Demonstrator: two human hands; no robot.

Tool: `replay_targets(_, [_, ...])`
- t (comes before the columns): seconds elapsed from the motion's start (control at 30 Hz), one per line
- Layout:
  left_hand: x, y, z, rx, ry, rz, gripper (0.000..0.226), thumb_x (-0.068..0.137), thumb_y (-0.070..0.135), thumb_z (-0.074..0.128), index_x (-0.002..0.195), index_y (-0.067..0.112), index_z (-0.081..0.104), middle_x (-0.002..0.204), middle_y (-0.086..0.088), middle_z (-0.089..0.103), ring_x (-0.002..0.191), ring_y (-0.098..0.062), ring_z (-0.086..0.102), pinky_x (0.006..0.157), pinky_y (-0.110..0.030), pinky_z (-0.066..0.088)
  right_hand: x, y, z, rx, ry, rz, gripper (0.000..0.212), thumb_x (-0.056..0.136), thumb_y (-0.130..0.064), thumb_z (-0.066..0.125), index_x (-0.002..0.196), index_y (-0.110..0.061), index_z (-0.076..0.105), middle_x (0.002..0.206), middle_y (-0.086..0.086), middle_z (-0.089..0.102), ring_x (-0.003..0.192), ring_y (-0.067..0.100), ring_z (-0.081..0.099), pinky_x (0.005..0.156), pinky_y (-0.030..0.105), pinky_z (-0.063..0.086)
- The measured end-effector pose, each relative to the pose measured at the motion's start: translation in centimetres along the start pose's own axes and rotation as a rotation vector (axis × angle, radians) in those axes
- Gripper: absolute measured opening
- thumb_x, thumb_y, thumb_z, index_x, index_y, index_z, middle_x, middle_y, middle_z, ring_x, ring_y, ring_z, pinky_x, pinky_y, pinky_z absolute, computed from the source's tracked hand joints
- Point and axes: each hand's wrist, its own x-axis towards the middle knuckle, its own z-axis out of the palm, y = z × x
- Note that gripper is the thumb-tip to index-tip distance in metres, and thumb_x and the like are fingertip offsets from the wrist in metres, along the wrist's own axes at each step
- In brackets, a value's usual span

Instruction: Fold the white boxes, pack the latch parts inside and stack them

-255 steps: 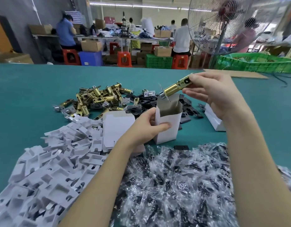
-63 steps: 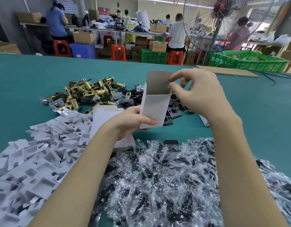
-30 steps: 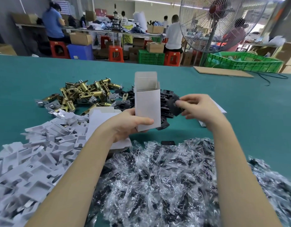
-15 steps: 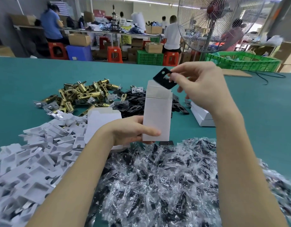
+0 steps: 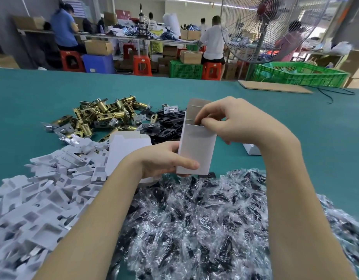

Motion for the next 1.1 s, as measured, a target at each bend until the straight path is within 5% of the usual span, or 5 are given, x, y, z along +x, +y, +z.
replay_targets(0.13, [0.1, 0.0, 0.1, -0.021, 0.011, 0.007, 0.04, 0.086, 0.006, 0.077, 0.121, 0.02, 0.063, 0.108, 0.003, 0.078, 0.102, -0.012, 0.074, 0.08, -0.021, 0.059, -0.4, 0.1, -0.4, -0.018, 0.036, 0.026, 0.023, 0.099, -0.019, 0.053, 0.092, -0.032, 0.071, 0.092, -0.01, 0.076, 0.048, 0.004, 0.066, 0.059, 0.016, 0.051])
replay_targets(0.3, [0.4, 0.1, -0.2, -0.073, 0.122, 0.028, 0.042, 0.083, 0.007, 0.08, 0.119, 0.02, 0.063, 0.115, 0.0, 0.076, 0.103, -0.014, 0.073, 0.078, -0.023, 0.06, 0.0, 0.9, -0.9, 0.12, 0.372, 0.02, 0.014, 0.095, -0.025, 0.059, 0.087, -0.03, 0.069, 0.088, -0.008, 0.074, 0.065, 0.01, 0.065, 0.075, 0.04, 0.06])
replay_targets(0.57, [0.8, -0.2, -0.4, -0.098, 0.292, 0.09, 0.037, 0.081, 0.009, 0.083, 0.11, 0.022, 0.064, 0.116, -0.001, 0.074, 0.107, -0.018, 0.071, 0.077, -0.022, 0.061, 0.6, 3.9, 2.7, -0.133, -0.644, 0.444, 0.028, 0.082, -0.051, 0.08, 0.095, -0.026, 0.076, 0.078, -0.016, 0.077, 0.063, 0.002, 0.072, 0.052, 0.02, 0.043])
replay_targets(0.8, [1.2, -0.2, 0.0, -0.127, 0.394, 0.146, 0.026, 0.084, 0.029, 0.082, 0.105, 0.026, 0.068, 0.098, 0.008, 0.079, 0.097, -0.015, 0.073, 0.08, -0.029, 0.063, 1.3, 4.1, 4.2, -0.074, -0.675, 0.358, 0.031, 0.072, -0.039, 0.091, 0.093, -0.023, 0.075, 0.073, -0.005, 0.068, 0.062, 0.014, 0.051, 0.056, 0.024, 0.04])
replay_targets(1.1, [1.0, -0.3, 0.0, -0.054, 0.47, 0.188, 0.019, 0.088, 0.019, 0.079, 0.102, 0.025, 0.068, 0.107, -0.004, 0.075, 0.101, -0.026, 0.071, 0.088, -0.038, 0.062, 0.7, 4.3, 2.3, -0.017, -0.53, 0.269, 0.01, 0.083, -0.022, 0.082, 0.08, -0.031, 0.077, 0.08, -0.003, 0.075, 0.066, 0.01, 0.058, 0.064, 0.023, 0.047])
